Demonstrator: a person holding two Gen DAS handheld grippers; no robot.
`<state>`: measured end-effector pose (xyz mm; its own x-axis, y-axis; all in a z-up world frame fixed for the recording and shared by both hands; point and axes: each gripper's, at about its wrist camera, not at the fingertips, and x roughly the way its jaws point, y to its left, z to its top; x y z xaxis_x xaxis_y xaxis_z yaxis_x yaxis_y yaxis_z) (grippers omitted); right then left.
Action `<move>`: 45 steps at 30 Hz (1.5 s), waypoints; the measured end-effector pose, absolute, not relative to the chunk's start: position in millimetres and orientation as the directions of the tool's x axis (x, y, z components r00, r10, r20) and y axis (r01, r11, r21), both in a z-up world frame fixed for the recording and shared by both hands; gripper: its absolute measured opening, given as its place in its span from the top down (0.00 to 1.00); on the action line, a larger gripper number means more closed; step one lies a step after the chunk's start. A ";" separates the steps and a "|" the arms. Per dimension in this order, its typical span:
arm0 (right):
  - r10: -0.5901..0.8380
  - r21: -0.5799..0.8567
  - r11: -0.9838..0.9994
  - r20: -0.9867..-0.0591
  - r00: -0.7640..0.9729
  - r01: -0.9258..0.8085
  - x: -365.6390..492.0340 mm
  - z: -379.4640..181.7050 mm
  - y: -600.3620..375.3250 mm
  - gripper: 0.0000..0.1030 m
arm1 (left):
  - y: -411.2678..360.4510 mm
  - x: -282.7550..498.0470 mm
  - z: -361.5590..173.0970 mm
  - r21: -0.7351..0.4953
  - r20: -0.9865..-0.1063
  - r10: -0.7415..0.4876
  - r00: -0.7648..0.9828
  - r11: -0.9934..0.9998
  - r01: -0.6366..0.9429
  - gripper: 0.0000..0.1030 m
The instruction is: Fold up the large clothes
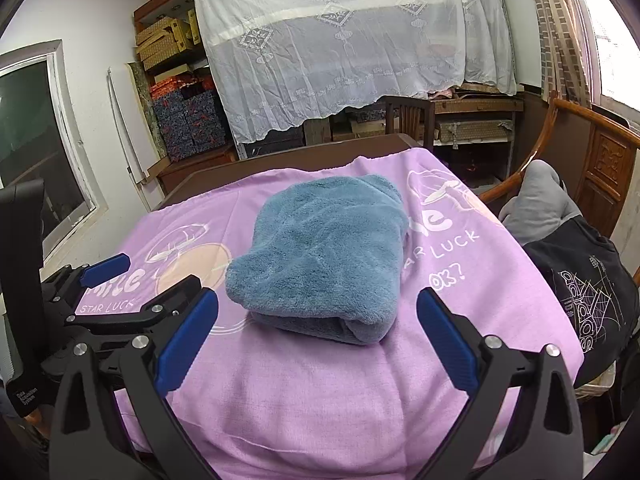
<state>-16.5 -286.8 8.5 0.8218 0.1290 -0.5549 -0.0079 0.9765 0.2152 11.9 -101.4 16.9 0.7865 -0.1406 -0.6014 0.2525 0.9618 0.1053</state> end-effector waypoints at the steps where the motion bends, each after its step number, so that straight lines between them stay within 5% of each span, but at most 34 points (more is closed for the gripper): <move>1: 0.130 0.215 0.977 -0.555 0.822 -0.009 -15.8 8.2 -286.4 0.06 | -101.5 12.0 16.8 0.105 -0.602 -0.141 0.786 0.962 0.253 0.03; 45: 0.137 0.195 0.980 -0.575 0.806 -0.027 -16.1 -1.3 -275.8 0.05 | -101.3 18.3 4.1 0.079 -0.647 -0.160 0.746 0.958 0.274 0.03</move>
<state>-16.1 -275.8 -1.3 0.8063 0.1368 -0.5755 -0.0271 0.9804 0.1951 18.3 -101.3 4.1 0.7459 -0.1601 -0.6466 0.2742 0.9584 0.0791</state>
